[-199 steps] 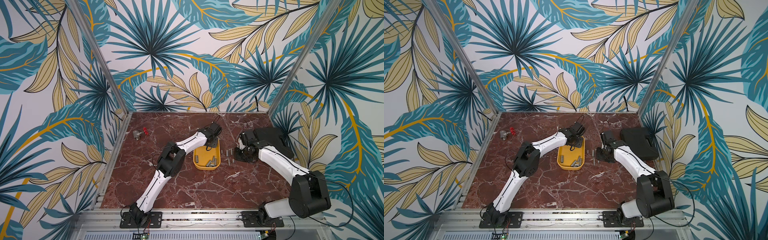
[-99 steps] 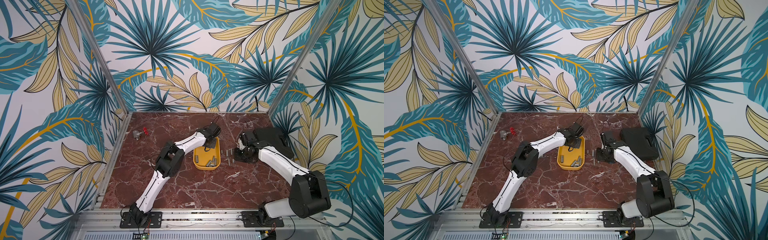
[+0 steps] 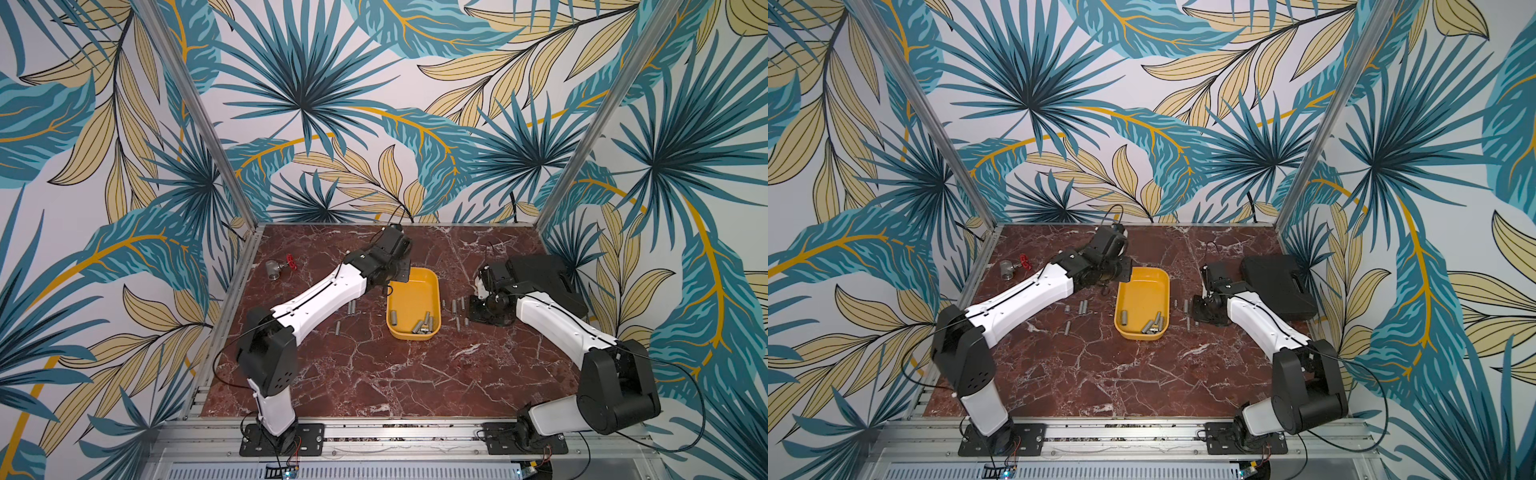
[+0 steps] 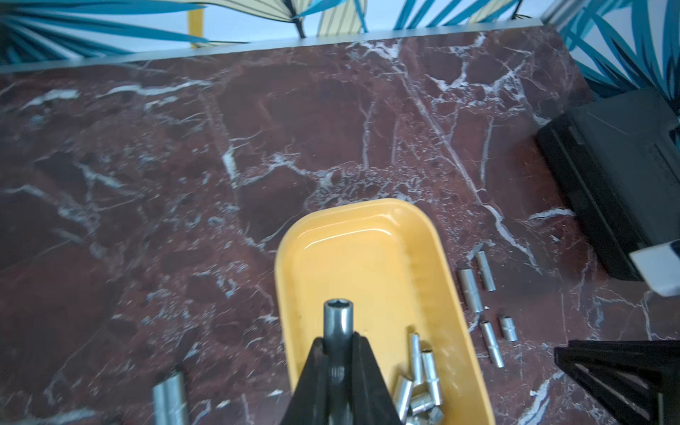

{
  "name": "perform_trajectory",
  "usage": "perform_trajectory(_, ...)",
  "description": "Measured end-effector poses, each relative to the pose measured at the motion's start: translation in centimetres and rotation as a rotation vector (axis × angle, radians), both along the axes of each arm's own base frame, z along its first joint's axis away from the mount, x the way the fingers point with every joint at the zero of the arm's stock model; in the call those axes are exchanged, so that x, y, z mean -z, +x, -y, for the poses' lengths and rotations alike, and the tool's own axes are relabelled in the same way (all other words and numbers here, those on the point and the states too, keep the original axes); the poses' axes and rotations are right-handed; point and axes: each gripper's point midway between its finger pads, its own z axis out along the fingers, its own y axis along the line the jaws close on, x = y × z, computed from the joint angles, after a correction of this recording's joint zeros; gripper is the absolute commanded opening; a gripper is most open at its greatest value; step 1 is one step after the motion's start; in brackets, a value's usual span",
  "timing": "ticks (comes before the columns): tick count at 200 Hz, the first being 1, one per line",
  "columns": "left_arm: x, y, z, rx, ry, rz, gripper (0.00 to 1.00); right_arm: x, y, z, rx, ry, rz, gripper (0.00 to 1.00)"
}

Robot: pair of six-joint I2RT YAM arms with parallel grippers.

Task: Take out the socket from the storage box
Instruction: Pick up the socket head from the storage box, then place the socket head at the center of the board.

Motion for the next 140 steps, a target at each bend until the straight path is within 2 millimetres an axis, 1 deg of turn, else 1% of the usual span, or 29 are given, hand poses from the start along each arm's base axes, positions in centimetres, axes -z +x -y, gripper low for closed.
perform_trajectory(13, 2.3, -1.1, -2.8, -0.051, 0.019, -0.045, 0.12, 0.2, 0.1, -0.2, -0.001, 0.008, -0.004, 0.25)
perform_trajectory(31, 7.2, -3.3, -6.5, -0.123, 0.076, -0.151, 0.12, 0.6, 0.2, -0.3, 0.000, 0.015, -0.013, 0.25)
perform_trajectory(45, 10.4, -5.2, -8.2, -0.150, 0.117, -0.225, 0.12, 0.8, 0.2, -0.4, -0.001, 0.018, -0.018, 0.25)
perform_trajectory(57, 12.2, -6.6, -9.1, -0.161, 0.142, -0.271, 0.12, 0.8, 0.3, -0.5, -0.002, 0.020, -0.017, 0.25)
perform_trajectory(68, 13.1, -7.4, -9.6, -0.172, 0.152, -0.294, 0.12, 0.9, 0.4, -0.5, -0.003, 0.024, -0.015, 0.25)
perform_trajectory(78, 13.5, -7.8, -9.9, -0.180, 0.154, -0.305, 0.12, 0.9, 0.5, -0.6, -0.004, 0.026, -0.015, 0.25)
perform_trajectory(140, 15.1, -8.6, -11.4, -0.235, 0.137, -0.328, 0.12, 1.0, 0.5, -0.8, -0.001, 0.037, -0.017, 0.25)
